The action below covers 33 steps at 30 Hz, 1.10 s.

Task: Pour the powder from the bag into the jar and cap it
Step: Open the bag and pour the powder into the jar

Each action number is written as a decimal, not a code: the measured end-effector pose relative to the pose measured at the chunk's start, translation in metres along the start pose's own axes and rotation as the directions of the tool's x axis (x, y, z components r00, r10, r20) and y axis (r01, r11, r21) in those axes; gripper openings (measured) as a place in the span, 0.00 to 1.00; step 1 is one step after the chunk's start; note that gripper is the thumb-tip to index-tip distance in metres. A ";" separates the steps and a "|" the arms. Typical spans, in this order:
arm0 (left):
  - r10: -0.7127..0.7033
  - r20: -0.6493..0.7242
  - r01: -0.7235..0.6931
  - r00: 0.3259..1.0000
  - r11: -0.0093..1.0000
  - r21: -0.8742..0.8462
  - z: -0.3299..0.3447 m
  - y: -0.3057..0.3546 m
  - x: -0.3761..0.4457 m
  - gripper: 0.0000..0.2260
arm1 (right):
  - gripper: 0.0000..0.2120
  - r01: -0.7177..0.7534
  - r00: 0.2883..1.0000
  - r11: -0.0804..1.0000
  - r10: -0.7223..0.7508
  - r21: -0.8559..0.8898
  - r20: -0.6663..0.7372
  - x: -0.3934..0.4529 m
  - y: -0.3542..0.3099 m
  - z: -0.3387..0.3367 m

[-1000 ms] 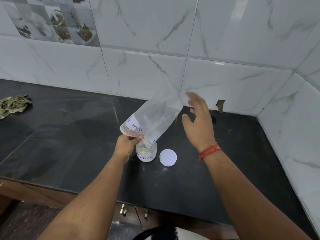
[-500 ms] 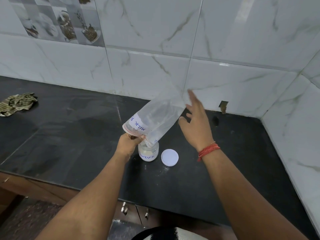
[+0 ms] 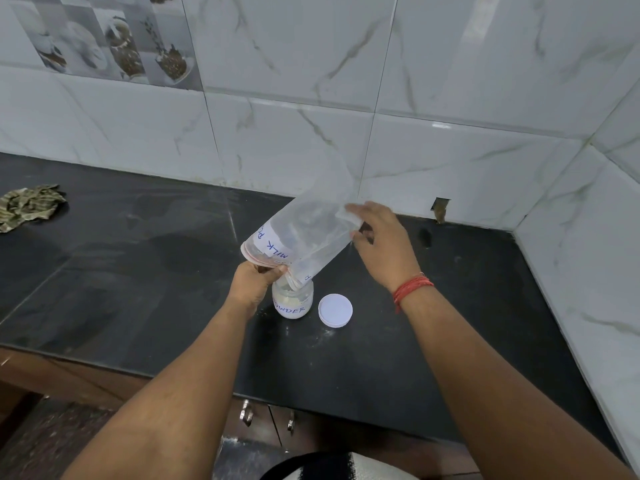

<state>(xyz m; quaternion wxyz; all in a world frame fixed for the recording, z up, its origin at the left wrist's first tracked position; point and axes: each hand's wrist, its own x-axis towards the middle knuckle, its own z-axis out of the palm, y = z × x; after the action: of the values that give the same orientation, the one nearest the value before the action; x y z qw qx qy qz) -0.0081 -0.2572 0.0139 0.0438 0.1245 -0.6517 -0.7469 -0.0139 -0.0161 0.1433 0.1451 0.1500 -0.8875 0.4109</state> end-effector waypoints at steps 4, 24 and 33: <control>0.011 -0.010 -0.011 1.000 1.000 0.006 0.001 0.002 0.000 0.12 | 0.14 -0.003 0.986 0.998 0.014 0.067 -0.164 0.003 -0.003 -0.002; -0.026 -0.050 0.028 0.998 0.999 0.035 0.007 0.001 0.004 0.14 | 0.10 0.189 0.980 0.978 -0.193 -0.085 -0.047 -0.005 -0.025 -0.006; -0.035 -0.063 0.037 0.997 0.998 0.041 0.007 -0.002 -0.002 0.10 | 0.14 0.057 0.985 0.997 -0.046 0.061 -0.168 -0.008 -0.030 -0.003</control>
<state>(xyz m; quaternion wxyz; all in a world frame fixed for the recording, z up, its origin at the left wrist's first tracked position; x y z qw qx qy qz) -0.0074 -0.2493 0.0135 0.0482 0.1605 -0.6632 -0.7294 0.0056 -0.0310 0.1623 0.2243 0.1430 -0.8542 0.4467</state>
